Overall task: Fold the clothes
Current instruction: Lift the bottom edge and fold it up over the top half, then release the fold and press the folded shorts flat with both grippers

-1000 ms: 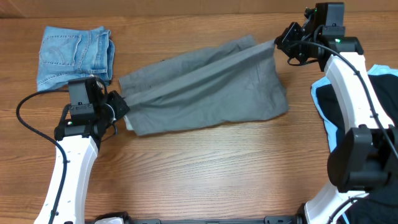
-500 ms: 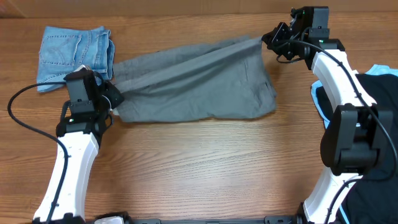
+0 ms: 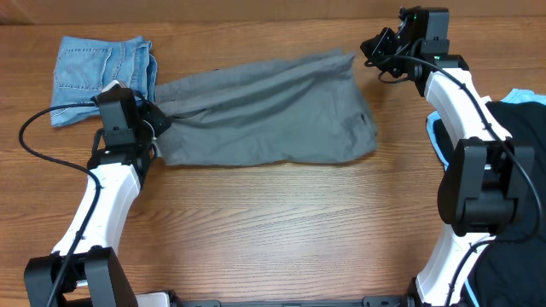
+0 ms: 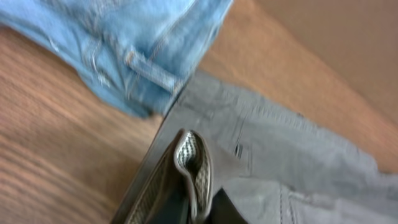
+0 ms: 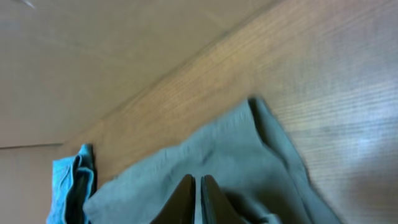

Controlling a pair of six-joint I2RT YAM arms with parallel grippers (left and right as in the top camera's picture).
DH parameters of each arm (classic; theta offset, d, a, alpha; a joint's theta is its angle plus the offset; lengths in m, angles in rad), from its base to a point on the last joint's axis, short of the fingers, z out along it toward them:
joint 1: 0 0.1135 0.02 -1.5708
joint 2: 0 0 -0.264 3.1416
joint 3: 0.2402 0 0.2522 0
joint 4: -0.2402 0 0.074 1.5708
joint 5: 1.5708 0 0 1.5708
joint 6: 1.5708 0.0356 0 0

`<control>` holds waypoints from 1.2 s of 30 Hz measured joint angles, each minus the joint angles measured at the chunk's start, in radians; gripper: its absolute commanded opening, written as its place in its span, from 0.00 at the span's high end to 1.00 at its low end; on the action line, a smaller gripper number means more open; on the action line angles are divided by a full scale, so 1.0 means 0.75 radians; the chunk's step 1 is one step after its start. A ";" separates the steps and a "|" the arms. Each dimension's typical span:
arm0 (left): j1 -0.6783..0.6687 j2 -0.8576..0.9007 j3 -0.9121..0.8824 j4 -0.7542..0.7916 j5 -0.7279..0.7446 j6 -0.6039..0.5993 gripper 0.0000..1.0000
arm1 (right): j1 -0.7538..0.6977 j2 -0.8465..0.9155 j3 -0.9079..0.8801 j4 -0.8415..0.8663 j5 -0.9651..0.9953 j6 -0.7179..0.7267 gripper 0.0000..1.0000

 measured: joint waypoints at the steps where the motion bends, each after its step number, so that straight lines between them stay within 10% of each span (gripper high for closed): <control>1: 0.002 0.000 0.000 0.017 -0.007 -0.001 0.36 | 0.002 0.000 0.001 0.017 0.013 0.008 0.36; 4: 0.008 0.000 0.000 0.066 -0.028 0.001 0.00 | 0.009 0.000 0.003 0.017 0.045 -0.002 0.30; 18: 0.060 0.000 0.001 -0.248 0.016 0.157 0.00 | -0.037 0.000 0.011 -0.705 0.254 -0.271 0.26; 26: 0.059 0.000 0.001 -0.454 0.266 0.215 0.00 | -0.036 0.001 -0.193 -0.624 0.276 -0.425 0.42; 36: 0.060 0.000 0.001 -0.594 0.375 0.285 0.00 | -0.015 0.005 -0.249 -0.741 0.054 -0.624 0.86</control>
